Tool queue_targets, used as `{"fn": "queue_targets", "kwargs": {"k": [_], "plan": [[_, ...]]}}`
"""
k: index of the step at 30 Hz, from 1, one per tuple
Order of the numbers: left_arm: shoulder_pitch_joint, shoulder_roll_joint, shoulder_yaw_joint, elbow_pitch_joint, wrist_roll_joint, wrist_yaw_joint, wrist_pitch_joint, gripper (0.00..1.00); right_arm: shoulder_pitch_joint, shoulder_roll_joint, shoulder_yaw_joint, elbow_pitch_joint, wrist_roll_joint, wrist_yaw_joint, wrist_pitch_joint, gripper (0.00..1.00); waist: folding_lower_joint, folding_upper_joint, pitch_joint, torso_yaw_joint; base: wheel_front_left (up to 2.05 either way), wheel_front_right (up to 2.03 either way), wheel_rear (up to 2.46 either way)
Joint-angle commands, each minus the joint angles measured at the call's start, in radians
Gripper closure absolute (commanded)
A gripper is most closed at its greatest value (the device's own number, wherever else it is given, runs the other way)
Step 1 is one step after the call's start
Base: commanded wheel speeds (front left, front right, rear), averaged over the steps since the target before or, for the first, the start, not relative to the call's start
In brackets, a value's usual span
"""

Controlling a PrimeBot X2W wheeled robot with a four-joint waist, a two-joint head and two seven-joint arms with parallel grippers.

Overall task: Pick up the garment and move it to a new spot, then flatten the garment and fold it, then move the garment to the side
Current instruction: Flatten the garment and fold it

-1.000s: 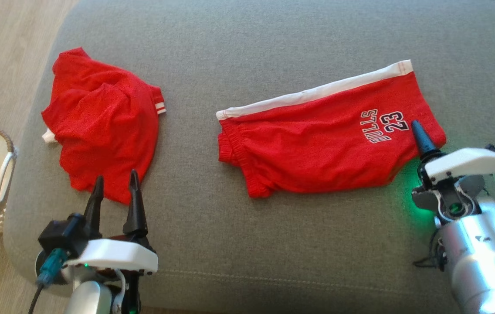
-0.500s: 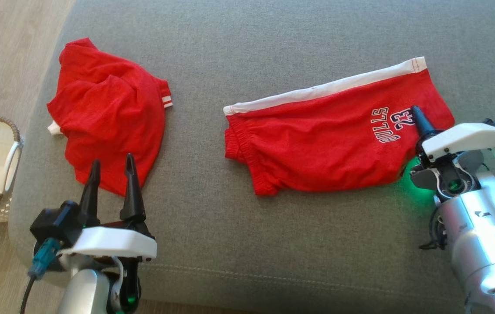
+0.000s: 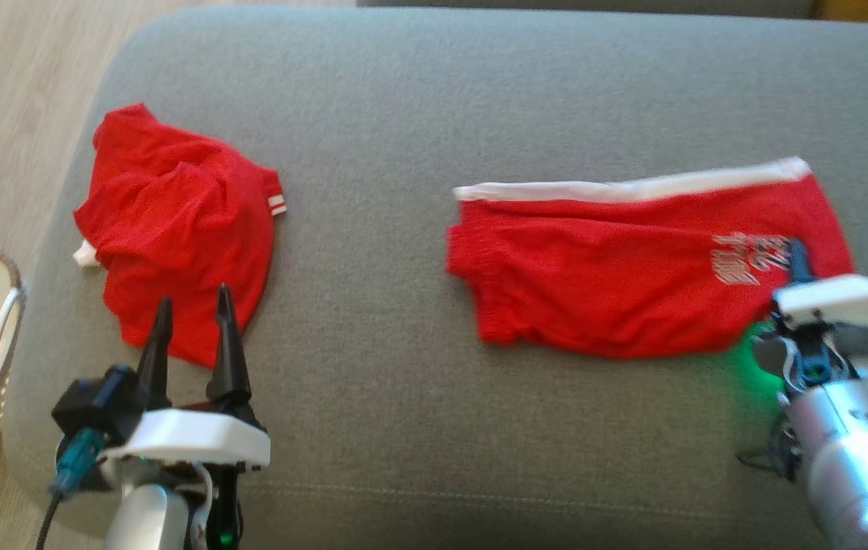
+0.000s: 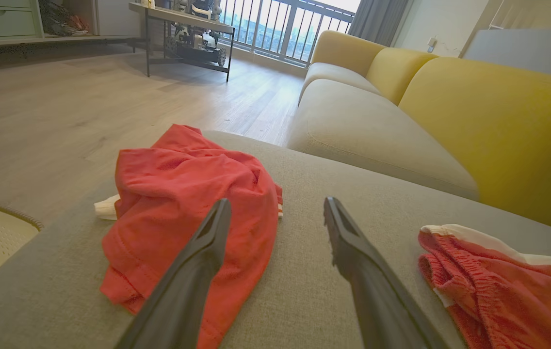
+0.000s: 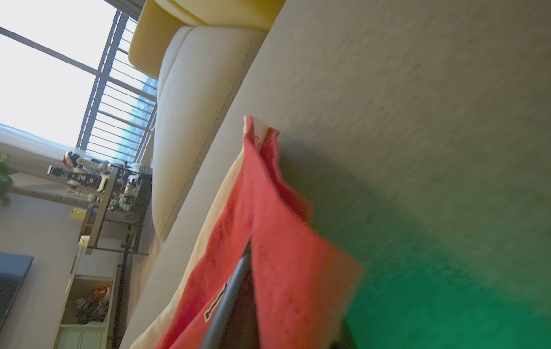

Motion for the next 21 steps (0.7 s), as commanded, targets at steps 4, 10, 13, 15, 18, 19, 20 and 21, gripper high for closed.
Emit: {"fn": "queue_targets", "kwargs": {"k": [4, 10, 13, 15, 18, 19, 20, 21], "plan": [[0.006, 0.004, 0.041, -0.021, 0.008, -0.008, -0.006, 0.00, -0.004, -0.058, -0.012, 0.037, -0.059, 0.000, -0.062, 1.00, -0.0001, 0.0000, -0.039, -0.031, 0.00, 0.00, 0.00], [0.012, 0.004, 0.042, -0.014, 0.012, -0.014, -0.006, 0.00, -0.012, -0.058, -0.036, 0.058, -0.119, 0.000, -0.068, 1.00, -0.0001, 0.0000, -0.055, -0.038, 0.00, 0.00, 0.00], [0.015, 0.004, 0.043, -0.010, 0.012, -0.016, -0.006, 0.00, -0.021, -0.033, -0.044, 0.039, -0.163, 0.000, -0.069, 1.00, -0.0001, 0.0000, -0.067, -0.038, 0.00, 0.00, 0.00], [0.017, 0.004, 0.046, -0.009, 0.011, -0.016, -0.006, 0.00, -0.026, 0.006, -0.054, 0.019, -0.164, 0.000, -0.069, 1.00, -0.0001, 0.0000, -0.074, -0.036, 0.00, 0.00, 0.00], [0.020, 0.004, 0.064, -0.029, -0.014, -0.009, -0.006, 0.00, -0.034, 0.050, -0.047, -0.018, -0.138, 0.000, -0.058, 1.00, -0.0001, 0.0000, -0.083, -0.031, 0.00, 0.00, 0.00], [0.022, 0.004, 0.068, -0.034, -0.022, -0.008, -0.006, 0.00, -0.031, 0.059, -0.035, -0.038, -0.132, 0.000, -0.047, 1.00, -0.0001, 0.0000, -0.086, -0.028, 0.00, 0.00, 0.00], [0.025, 0.004, 0.071, -0.038, -0.025, -0.007, -0.006, 0.00, -0.025, 0.066, -0.021, -0.061, -0.125, 0.000, -0.035, 1.00, -0.0001, 0.0000, -0.088, -0.025, 0.00, 0.00, 0.00], [0.027, 0.004, 0.074, -0.040, -0.026, -0.008, -0.006, 0.00, -0.016, 0.071, -0.002, -0.086, -0.120, 0.000, -0.023, 1.00, -0.0001, 0.0000, -0.090, -0.022, 0.00, 0.00, 0.00]]}}
